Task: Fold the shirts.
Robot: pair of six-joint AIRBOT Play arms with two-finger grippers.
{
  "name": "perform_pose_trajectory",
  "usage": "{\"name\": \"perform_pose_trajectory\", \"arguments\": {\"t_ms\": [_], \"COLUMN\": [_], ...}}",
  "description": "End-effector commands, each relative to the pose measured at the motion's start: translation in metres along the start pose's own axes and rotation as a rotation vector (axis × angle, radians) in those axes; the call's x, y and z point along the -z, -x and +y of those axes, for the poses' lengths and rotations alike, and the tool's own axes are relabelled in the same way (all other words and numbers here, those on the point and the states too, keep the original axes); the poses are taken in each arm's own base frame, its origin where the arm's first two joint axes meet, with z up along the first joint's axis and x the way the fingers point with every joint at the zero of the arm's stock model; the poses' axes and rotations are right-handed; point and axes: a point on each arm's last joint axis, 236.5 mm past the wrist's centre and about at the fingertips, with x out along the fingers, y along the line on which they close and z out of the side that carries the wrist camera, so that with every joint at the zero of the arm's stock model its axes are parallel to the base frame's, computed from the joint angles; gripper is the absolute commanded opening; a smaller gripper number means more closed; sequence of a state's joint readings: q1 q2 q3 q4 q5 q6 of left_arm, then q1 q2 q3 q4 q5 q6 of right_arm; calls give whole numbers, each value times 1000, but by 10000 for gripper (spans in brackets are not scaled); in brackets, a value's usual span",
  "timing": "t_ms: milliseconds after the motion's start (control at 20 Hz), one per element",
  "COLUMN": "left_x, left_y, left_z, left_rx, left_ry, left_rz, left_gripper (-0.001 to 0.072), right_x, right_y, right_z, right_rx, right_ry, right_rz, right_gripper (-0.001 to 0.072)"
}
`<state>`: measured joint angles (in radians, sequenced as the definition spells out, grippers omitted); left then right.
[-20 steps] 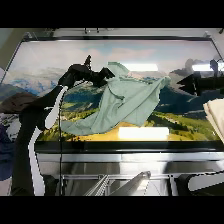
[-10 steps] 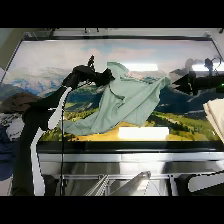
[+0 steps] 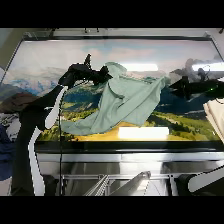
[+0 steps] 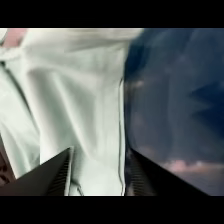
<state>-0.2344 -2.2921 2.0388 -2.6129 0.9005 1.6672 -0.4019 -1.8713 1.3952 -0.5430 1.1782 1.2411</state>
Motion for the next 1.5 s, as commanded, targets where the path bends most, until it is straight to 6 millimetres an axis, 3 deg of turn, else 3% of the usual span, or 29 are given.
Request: {"name": "perform_pose_trajectory", "arguments": {"t_ms": [0,350,400,450,600,700,750,850,1000,1150,1300,1450], "left_x": [1,2,4,5,6,6,7,9,14,19,28,33], "left_y": [17,29,28,27,26,26,26,27,34,43,54,62], "left_z": [6,15,14,13,12,13,12,12,15,20,24,26], "left_rx": [12,13,14,14,14,14,14,16,20,25,32,36], "left_ry": [23,40,39,36,36,35,36,36,44,55,66,73], "left_rz": [49,83,87,90,92,93,94,107,140,183,240,275], "left_gripper": [28,28,28,28,28,28,28,28,28,28,28,28], "right_x": [-30,-54,-53,-53,-50,-44,-41,-34,-31,-59,-53,-40], "right_y": [-18,-54,-61,-66,-75,-78,-78,-78,-64,-24,11,40], "right_z": [-9,10,9,9,15,22,25,31,49,48,9,-36], "right_rx": [-54,-165,-151,-141,-135,-148,-155,-171,-199,-164,8,309], "right_ry": [-120,-201,-200,-199,-184,-175,-170,-150,-64,-19,48,196], "right_rz": [-112,-218,-226,-230,-228,-202,-187,-158,-150,-259,-223,-169], "right_gripper": [564,561,532,423,393,80,20,18,19,20,19,19]}}
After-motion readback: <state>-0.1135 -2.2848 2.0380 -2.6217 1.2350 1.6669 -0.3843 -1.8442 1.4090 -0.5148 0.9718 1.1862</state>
